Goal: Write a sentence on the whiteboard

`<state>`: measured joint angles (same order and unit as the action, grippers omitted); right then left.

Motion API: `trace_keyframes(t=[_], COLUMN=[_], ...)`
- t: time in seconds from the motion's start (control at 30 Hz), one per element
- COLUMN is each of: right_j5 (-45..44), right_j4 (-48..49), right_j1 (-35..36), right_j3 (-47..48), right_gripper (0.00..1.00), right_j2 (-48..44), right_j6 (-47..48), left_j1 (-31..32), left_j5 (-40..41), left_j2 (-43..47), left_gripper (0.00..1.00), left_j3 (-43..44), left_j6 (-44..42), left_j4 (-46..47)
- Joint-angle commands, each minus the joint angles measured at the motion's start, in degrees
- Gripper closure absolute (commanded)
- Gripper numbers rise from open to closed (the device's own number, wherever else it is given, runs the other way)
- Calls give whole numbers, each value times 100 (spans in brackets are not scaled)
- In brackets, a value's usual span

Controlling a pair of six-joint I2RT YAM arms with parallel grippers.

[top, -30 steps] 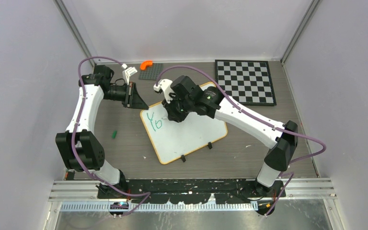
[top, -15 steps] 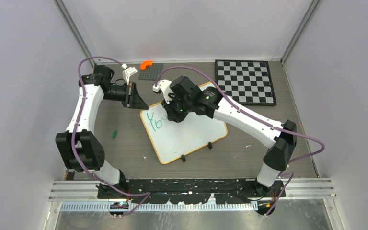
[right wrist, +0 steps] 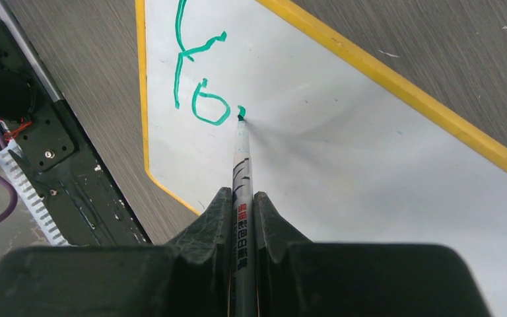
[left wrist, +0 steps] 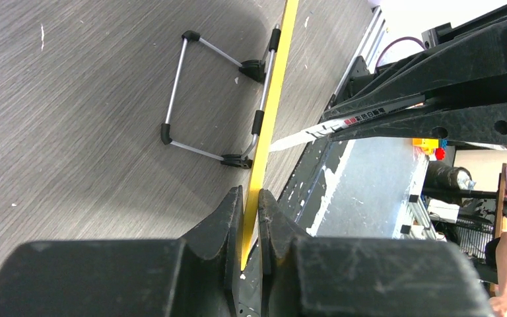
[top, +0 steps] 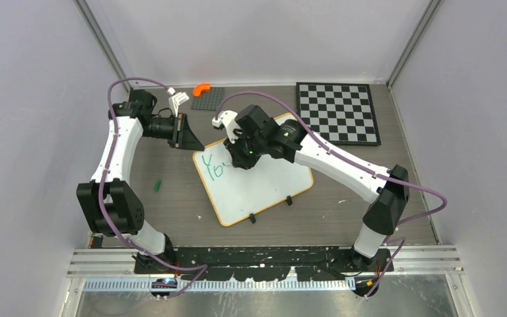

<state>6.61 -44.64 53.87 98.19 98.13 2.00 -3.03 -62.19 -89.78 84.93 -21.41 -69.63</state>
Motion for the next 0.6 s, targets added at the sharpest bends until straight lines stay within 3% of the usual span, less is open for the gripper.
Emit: trace_keyframes(t=[0.0, 0.57], right_j5=[-94, -176], right_j4=[155, 7], right_j1=[-57, -192], right_j3=[-169, -234], right_gripper=[100, 100], right_j2=[-148, -318], right_j6=[-20, 170], left_j1=[83, 87], left_j5=[93, 111], left_j2=[-17, -4], left_gripper=[100, 100], left_j3=[-13, -35], left_j6=[33, 34], left_j4=[-262, -254])
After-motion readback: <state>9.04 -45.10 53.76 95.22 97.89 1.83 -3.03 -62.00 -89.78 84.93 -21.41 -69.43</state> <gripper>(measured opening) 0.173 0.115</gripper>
